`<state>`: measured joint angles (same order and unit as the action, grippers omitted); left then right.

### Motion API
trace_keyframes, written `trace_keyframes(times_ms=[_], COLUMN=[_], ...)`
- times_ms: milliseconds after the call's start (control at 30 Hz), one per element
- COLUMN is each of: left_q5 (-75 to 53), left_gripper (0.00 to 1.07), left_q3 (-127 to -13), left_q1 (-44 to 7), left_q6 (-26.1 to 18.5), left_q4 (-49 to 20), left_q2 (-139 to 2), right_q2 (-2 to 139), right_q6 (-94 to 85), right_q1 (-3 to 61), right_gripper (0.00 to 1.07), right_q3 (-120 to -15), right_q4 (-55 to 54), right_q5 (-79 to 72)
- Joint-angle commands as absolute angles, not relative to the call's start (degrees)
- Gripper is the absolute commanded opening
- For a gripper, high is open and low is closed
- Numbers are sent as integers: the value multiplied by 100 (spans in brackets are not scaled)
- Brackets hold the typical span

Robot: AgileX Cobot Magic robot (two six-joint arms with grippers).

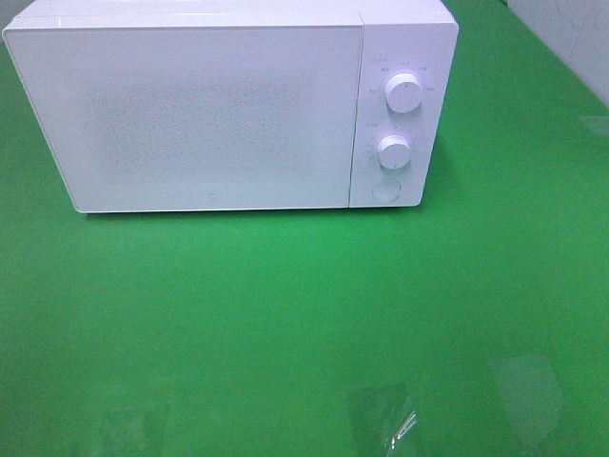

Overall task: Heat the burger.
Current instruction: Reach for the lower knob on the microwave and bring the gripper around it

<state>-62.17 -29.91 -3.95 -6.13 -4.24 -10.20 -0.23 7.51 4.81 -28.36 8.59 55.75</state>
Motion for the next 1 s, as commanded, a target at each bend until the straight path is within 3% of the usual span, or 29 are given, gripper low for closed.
trace_keyframes(times_ms=[33, 267, 400, 1000], left_q5=[-6119, -6091, -6079, -6091], left_gripper=[100, 100, 100, 100], left_q3=[-2968, -2962, -2956, -2956], left_q1=[-378, -315, 23, 40], left_q6=[-476, -476, -481, -493], left_q4=[-642, -819, -871, -865], left_q2=[-573, 29, 172, 166], right_q2=[-178, -178, -178, -178], right_q6=[722, 722, 722, 722], right_q1=[464, 464, 464, 464], right_gripper=[76, 76, 76, 76], right_q3=[-2825, -2825, -2825, -2825], right_q4=[854, 854, 854, 854], right_q5=[5523, 5523, 5523, 5523])
